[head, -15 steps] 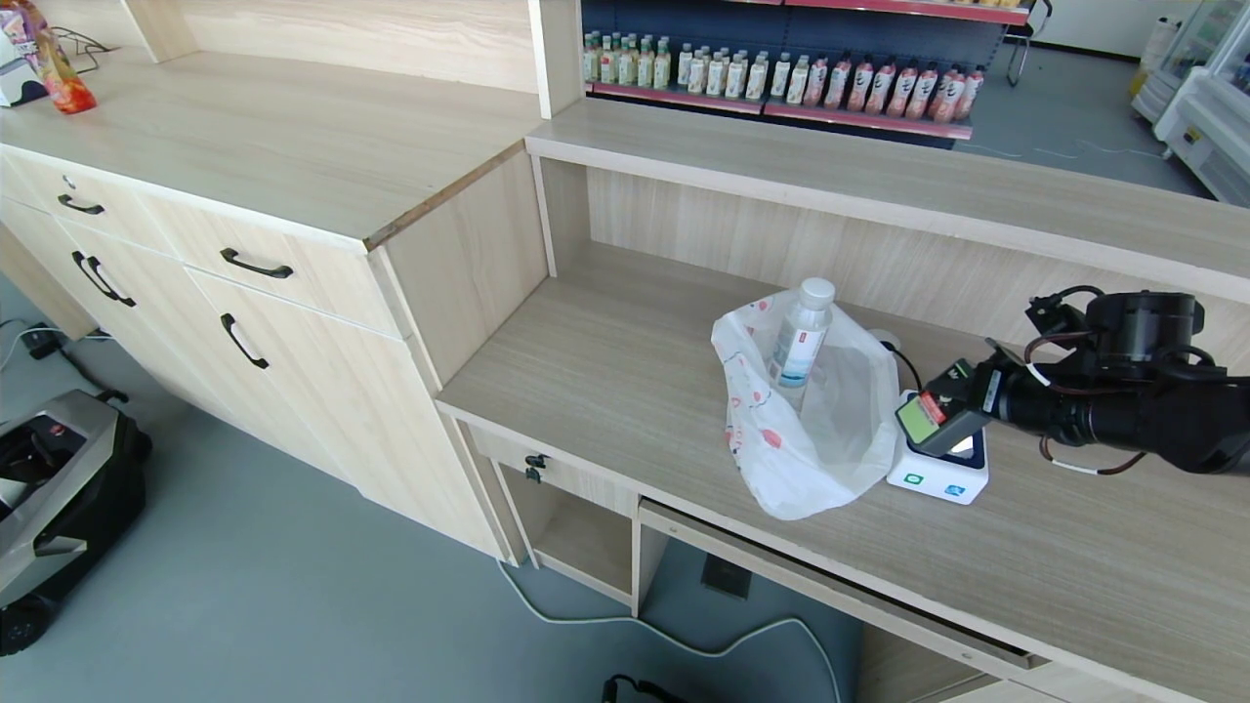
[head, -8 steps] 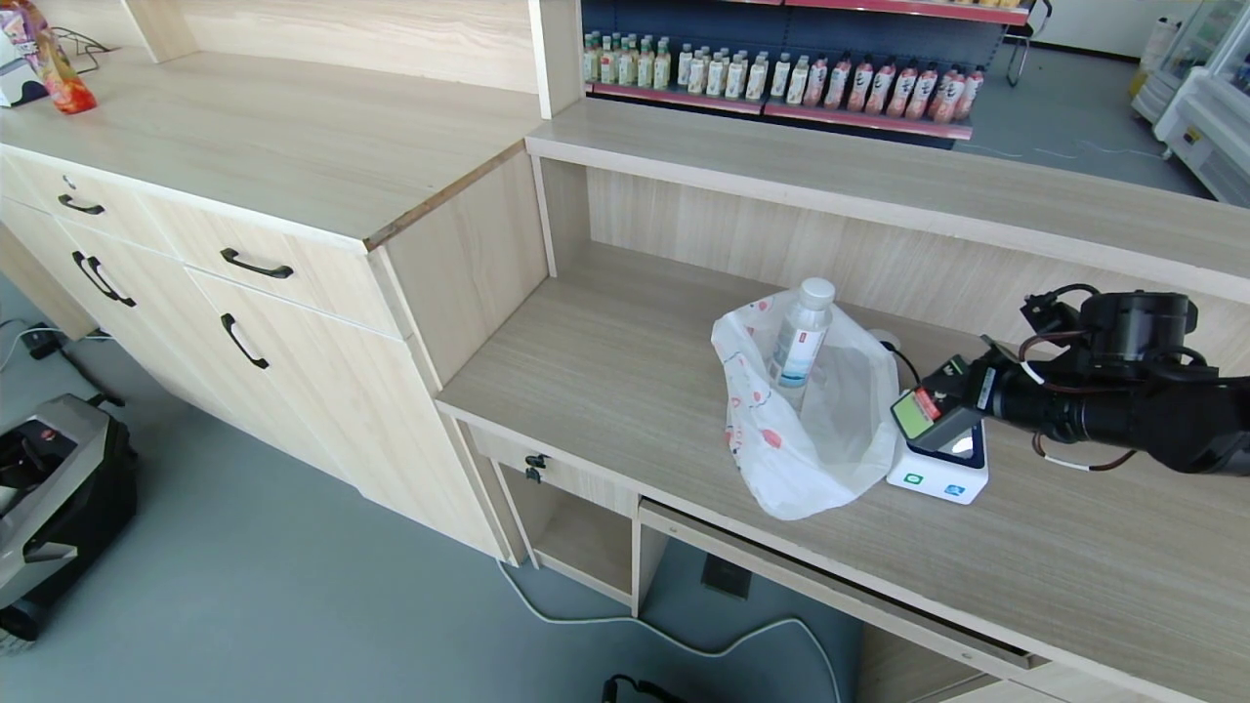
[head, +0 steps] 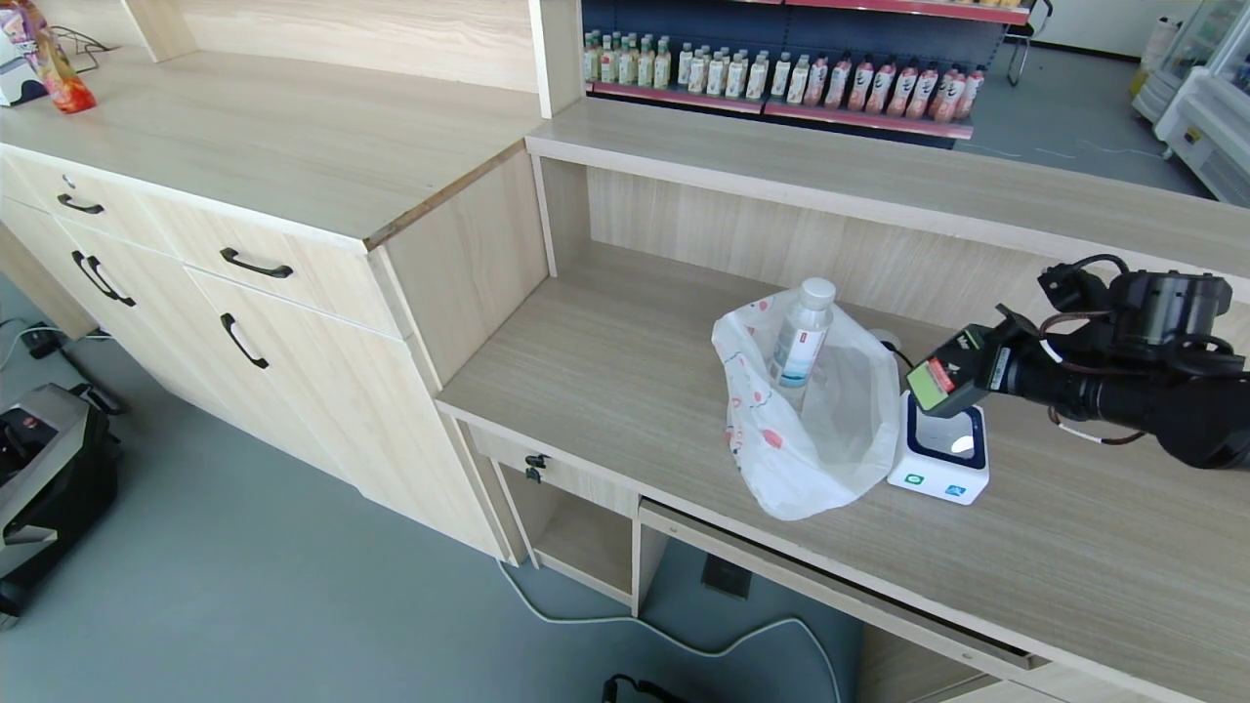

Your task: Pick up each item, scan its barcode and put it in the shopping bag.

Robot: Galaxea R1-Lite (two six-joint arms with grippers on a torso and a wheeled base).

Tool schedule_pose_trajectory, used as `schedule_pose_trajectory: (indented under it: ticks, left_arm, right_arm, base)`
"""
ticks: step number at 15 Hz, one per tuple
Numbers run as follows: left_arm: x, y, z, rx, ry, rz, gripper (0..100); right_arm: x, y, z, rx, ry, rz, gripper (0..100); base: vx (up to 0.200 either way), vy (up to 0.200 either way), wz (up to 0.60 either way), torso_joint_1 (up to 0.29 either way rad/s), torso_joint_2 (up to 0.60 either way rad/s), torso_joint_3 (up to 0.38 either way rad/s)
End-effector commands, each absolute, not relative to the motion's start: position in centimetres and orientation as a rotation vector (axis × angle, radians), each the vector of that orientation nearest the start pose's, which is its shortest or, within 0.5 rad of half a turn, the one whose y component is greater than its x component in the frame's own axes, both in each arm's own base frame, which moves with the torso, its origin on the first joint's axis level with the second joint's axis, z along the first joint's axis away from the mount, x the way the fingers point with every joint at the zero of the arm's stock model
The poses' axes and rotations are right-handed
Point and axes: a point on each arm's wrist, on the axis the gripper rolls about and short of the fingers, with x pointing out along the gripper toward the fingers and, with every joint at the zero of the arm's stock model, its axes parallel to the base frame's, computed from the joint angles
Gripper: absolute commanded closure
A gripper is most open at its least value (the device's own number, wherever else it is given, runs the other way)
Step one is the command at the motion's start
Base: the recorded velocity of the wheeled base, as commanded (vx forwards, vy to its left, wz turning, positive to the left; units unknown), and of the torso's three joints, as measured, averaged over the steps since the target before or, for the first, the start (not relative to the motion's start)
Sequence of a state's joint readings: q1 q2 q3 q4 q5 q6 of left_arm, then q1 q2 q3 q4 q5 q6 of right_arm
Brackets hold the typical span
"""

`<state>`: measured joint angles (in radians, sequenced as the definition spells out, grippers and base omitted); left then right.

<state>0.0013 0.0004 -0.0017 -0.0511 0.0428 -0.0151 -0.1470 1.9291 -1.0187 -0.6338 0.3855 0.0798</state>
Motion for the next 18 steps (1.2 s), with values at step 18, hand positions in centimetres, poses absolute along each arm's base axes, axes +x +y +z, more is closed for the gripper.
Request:
schedule_pose_trajectory:
  ticks: [18]
  left_arm:
    - [-2.3,0.1,8.1,-0.016,-0.054,0.044,0]
  right_arm:
    - [28.4,-0.2,15.4,-0.655,0.064,0.492,100]
  base:
    - [0.000,0.000,0.10,0.000,0.00,0.001]
